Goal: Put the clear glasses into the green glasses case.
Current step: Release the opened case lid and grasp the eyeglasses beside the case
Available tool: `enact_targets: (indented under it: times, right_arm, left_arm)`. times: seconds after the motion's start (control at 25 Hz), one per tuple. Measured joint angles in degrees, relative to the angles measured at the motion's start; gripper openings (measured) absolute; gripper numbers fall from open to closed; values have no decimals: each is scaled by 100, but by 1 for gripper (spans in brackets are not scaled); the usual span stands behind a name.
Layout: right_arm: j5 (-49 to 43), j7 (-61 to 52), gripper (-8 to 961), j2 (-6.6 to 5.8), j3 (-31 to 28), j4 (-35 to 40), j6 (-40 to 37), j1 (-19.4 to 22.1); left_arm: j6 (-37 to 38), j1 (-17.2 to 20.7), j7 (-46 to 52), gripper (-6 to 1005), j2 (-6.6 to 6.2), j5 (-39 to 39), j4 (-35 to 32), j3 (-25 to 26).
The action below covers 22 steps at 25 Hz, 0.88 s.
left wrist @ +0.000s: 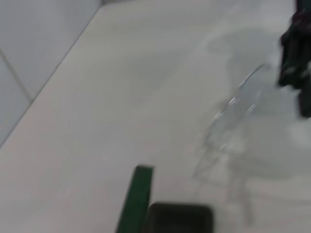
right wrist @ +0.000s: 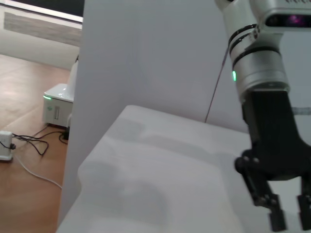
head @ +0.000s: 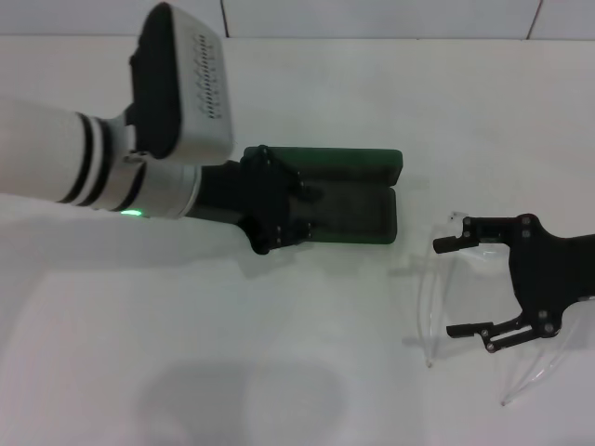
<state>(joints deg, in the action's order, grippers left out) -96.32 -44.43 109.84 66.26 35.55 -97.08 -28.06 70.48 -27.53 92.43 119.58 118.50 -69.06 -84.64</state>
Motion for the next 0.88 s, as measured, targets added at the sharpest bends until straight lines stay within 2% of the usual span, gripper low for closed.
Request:
enact_targets:
  times: [0.16, 0.28, 0.36, 0.48, 0.56, 0.76, 0.88]
  right_arm:
    - [54, -311, 838, 22, -219, 309, -77, 19]
    - [11, -1087, 838, 70, -692, 801, -49, 10]
    - [-59, -1744, 839, 32, -806, 1129, -32, -59]
    - [-351, -3092, 839, -31, -880, 1934, 31, -143]
    - [-693, -4063, 839, -21, -992, 2520, 84, -180]
    - [-1991, -6283, 838, -11, -1080, 3722, -18, -631]
    - [-3015, -7211, 838, 29, -1004, 4164, -298, -985]
  left_arm:
    - [878, 278, -406, 329, 2, -850, -47, 713]
    - [1472, 684, -1279, 330, 12, -2066, 173, 1311]
    - [1568, 944, -2042, 330, 16, -2945, 631, 1496]
    - [1606, 1160, -3276, 331, 17, -4029, 1614, 1555]
    - [1670, 1174, -3967, 331, 14, -4523, 2308, 1558]
    - [1723, 1137, -4826, 332, 35, -5234, 3376, 1558]
    - [1734, 1056, -5372, 450, 57, -5757, 3995, 1528]
